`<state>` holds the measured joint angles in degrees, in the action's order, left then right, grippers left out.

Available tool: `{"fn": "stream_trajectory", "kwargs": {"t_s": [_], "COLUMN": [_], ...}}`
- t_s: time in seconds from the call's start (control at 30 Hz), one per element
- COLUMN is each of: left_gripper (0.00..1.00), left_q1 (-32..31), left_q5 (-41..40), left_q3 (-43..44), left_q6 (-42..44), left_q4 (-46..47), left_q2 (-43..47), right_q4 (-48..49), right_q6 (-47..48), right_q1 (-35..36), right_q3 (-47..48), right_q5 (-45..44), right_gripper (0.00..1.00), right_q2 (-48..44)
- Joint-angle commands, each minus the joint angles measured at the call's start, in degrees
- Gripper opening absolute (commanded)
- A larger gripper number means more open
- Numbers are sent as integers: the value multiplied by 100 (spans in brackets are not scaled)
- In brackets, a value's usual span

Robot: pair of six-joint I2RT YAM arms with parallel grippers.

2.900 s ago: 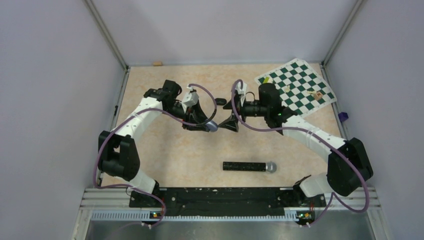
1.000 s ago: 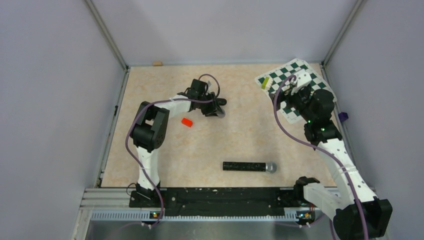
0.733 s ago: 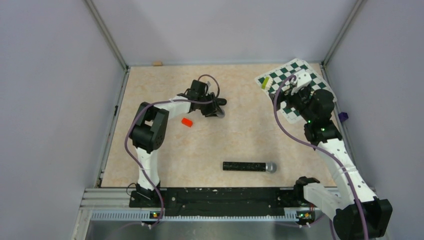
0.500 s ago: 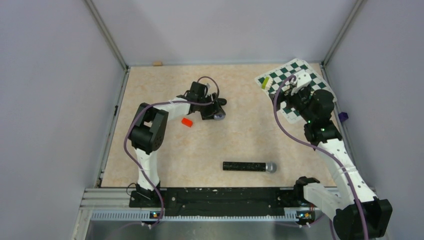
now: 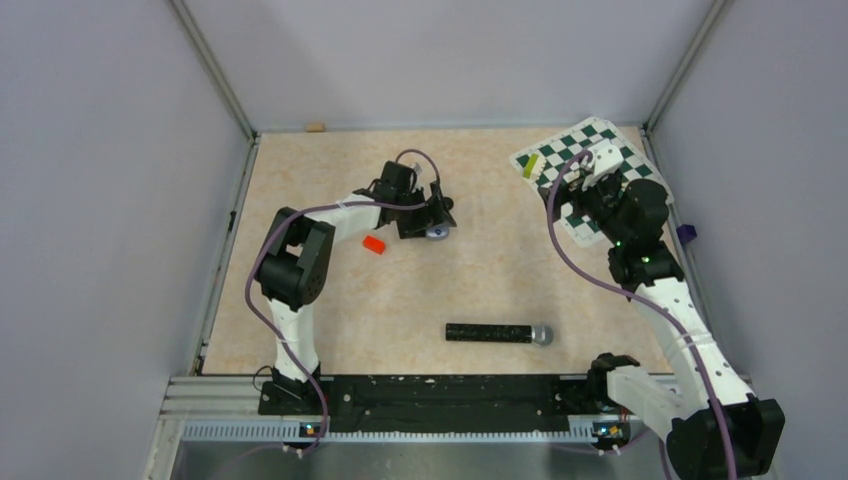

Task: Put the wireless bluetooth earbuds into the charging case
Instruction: Place the charging case at the center of the board, then reset both arms

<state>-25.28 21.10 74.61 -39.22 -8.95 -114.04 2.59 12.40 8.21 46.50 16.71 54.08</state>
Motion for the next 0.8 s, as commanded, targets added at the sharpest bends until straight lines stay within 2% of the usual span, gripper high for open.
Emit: {"fn": "stream_trajectory", "kwargs": {"t_s": [0.0,0.47,0.77], "left_gripper": [99,99,99], "left_q1": [22,87,162], "left_q5": [-571,-1081,-1664], "left_q3": [154,600,746], "left_q6": [430,1064,2121], "left_q4": [-560,-1015,-1181], "left_q2": [192,312,1203], "right_q4": [268,252,69], "right_q6": [18,65,59], "right_q1": [3,3,1], "right_q3": [2,8,109], "right_q5": [-10,-23,427], "right_gripper": [99,99,99], "right_q2": [-132,-172,-191]}}
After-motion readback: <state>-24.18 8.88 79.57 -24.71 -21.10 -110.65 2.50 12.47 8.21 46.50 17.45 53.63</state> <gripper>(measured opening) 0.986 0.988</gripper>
